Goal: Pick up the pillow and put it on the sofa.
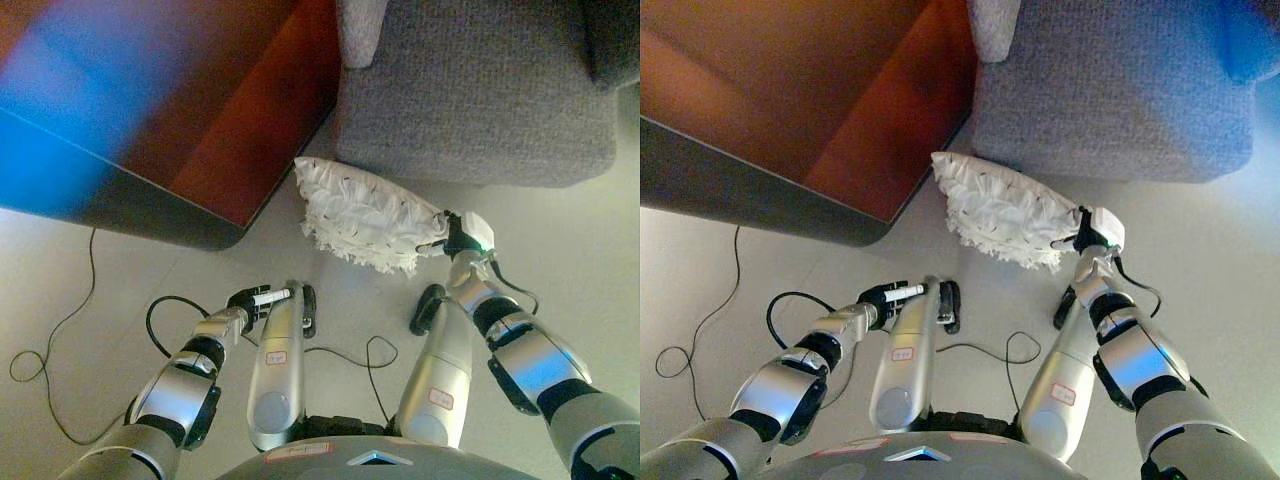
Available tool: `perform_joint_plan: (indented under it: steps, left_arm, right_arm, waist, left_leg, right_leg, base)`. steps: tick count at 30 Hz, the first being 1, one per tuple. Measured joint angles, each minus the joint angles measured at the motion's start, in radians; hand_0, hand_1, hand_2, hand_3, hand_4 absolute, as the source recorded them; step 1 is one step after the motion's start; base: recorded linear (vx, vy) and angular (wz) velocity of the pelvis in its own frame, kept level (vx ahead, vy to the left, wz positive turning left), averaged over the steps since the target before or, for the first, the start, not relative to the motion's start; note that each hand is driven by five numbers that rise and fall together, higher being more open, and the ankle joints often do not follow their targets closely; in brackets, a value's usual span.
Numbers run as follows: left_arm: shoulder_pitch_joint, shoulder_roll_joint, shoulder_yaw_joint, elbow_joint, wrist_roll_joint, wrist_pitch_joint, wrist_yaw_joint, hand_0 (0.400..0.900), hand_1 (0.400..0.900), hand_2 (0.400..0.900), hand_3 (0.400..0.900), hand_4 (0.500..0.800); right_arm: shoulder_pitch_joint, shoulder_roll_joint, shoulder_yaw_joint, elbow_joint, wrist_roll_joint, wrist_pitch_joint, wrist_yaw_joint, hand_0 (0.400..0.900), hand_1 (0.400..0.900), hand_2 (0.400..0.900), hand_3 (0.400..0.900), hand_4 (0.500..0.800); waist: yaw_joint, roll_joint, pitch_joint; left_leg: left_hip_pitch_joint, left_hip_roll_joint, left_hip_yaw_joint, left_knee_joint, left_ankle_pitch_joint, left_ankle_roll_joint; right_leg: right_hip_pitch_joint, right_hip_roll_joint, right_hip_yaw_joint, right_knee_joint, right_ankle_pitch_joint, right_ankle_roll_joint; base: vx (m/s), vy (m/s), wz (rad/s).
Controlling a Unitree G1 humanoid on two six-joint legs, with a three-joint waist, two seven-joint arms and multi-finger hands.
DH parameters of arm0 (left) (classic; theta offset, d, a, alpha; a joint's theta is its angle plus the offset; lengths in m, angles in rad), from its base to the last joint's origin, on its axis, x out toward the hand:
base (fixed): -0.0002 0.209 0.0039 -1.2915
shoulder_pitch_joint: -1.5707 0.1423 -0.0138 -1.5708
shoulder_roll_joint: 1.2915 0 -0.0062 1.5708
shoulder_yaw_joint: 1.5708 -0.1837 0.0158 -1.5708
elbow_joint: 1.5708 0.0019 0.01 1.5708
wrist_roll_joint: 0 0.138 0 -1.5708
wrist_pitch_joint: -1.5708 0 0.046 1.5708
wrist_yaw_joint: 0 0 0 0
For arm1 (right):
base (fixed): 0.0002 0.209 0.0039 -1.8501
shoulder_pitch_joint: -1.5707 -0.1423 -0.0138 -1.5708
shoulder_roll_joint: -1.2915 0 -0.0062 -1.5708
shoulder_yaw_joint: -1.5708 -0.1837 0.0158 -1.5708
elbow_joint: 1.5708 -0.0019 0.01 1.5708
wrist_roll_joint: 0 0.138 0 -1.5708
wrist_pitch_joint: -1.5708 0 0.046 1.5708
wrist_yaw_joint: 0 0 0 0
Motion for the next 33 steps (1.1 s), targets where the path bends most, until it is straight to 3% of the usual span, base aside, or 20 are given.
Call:
perform_joint_plan:
  steps: [6,21,29,30,31,32,33]
  left_arm:
    - [-0.023,0.002,0.017,-0.024,-0.024,0.000,-0.008,0.900,0.900,0.900,0.900,0.800]
    - [-0.065,0.039,0.026,-0.115,-0.132,-0.009,-0.029,0.900,0.900,0.900,0.900,0.800]
    - [-0.068,0.050,0.037,-0.126,-0.164,-0.030,-0.039,0.900,0.900,0.900,0.900,0.800]
    - [-0.067,0.051,0.037,-0.126,-0.164,-0.037,-0.039,0.900,0.900,0.900,0.900,0.800]
    - [-0.067,0.051,0.037,-0.126,-0.165,-0.044,-0.039,0.900,0.900,0.900,0.900,0.800]
    - [-0.067,0.053,0.037,-0.126,-0.171,-0.049,-0.040,0.900,0.900,0.900,0.900,0.800]
    - [-0.067,0.055,0.037,-0.126,-0.172,-0.051,-0.040,0.900,0.900,0.900,0.900,0.800]
  right_arm:
    - [-0.101,-0.025,0.017,-0.001,0.017,0.000,0.054,0.900,0.900,0.900,0.900,0.800]
    - [-0.312,-0.128,0.134,0.000,0.091,0.020,0.368,0.900,0.900,0.900,0.900,0.800]
    - [-0.366,-0.172,0.157,0.005,0.097,0.017,0.469,0.900,0.900,0.900,0.900,0.800]
    - [-0.371,-0.175,0.157,0.010,0.096,0.017,0.477,0.737,0.737,0.737,0.737,0.702]
    - [-0.379,-0.177,0.157,0.011,0.096,0.018,0.479,0.527,0.527,0.527,0.527,0.576]
    - [-0.385,-0.179,0.158,0.012,0.096,0.018,0.479,0.400,0.400,0.400,0.400,0.500]
    - [-0.387,-0.182,0.158,0.012,0.097,0.019,0.484,0.400,0.400,0.400,0.400,0.500]
  waist:
    - [0.002,0.012,0.004]
    - [0.027,0.051,-0.001]
    - [0.027,0.066,-0.005]
    - [0.027,0.067,-0.005]
    - [0.028,0.068,-0.007]
    - [0.027,0.069,-0.007]
    - [0.028,0.069,-0.007]
  left_leg:
    - [-0.095,-0.001,-0.012,0.074,-0.003,-0.002]
    - [-0.366,0.001,-0.077,0.297,-0.020,-0.027]
    - [-0.435,0.003,-0.092,0.360,-0.021,-0.030]
    - [-0.441,0.003,-0.093,0.367,-0.021,-0.030]
    - [-0.450,0.004,-0.094,0.367,-0.021,-0.030]
    - [-0.456,0.005,-0.094,0.368,-0.021,-0.030]
    - [-0.459,0.006,-0.094,0.373,-0.021,-0.030]
  right_leg:
    - [-0.106,0.003,0.034,0.086,-0.015,-0.009]
    - [-0.380,0.059,0.123,0.333,-0.067,-0.019]
    - [-0.450,0.072,0.148,0.413,-0.080,-0.022]
    - [-0.457,0.073,0.152,0.424,-0.083,-0.022]
    - [-0.466,0.073,0.151,0.425,-0.084,-0.022]
    - [-0.472,0.073,0.151,0.426,-0.084,-0.022]
    - [-0.476,0.074,0.155,0.440,-0.090,-0.026]
  base:
    - [-0.03,0.023,0.06]
    - [-0.07,-0.001,0.04]
    - [-0.04,-0.013,0.07]
    - [-0.04,-0.015,0.07]
    - [-0.04,-0.029,0.08]
    - [-0.03,-0.030,0.07]
    - [-0.03,-0.045,0.08]
